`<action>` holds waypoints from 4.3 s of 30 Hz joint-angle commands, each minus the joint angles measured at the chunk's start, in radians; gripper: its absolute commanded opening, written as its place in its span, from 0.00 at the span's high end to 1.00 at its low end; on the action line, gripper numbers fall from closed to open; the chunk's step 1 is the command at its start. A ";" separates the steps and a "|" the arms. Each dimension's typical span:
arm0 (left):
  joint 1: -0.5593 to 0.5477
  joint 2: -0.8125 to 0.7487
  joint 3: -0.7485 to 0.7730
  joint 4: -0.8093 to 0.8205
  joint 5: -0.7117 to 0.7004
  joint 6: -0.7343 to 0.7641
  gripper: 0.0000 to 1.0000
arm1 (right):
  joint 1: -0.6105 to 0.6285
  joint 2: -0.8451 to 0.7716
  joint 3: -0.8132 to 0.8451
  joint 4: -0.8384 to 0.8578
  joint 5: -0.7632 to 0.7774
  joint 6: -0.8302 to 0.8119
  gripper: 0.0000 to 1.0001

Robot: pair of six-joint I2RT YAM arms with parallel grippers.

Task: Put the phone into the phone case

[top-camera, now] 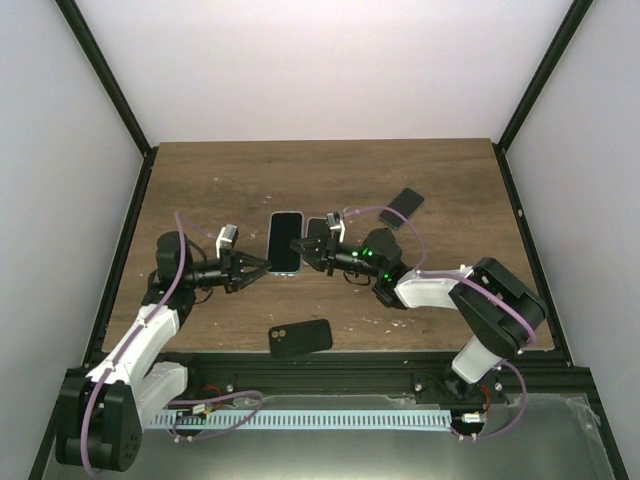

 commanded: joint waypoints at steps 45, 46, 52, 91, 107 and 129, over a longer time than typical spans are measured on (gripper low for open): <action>-0.031 0.106 0.058 0.291 -0.068 -0.050 0.95 | 0.036 -0.207 -0.041 -0.274 -0.302 -0.284 0.52; -0.031 0.106 0.056 0.294 -0.068 -0.050 0.95 | 0.037 -0.204 -0.043 -0.276 -0.303 -0.284 0.54; -0.031 0.100 0.072 0.191 -0.081 0.039 0.96 | 0.038 -0.214 -0.072 -0.266 -0.289 -0.270 0.72; -0.031 -0.100 0.352 -0.702 -0.465 0.559 0.00 | 0.028 -0.238 0.029 -0.580 0.027 -0.514 0.99; -0.032 -0.296 0.414 -0.894 -0.759 0.724 0.00 | 0.026 0.250 0.323 -0.521 0.136 -0.388 0.99; -0.031 -0.286 0.393 -0.914 -0.730 0.742 0.00 | 0.033 0.483 0.428 -0.551 0.125 -0.332 0.77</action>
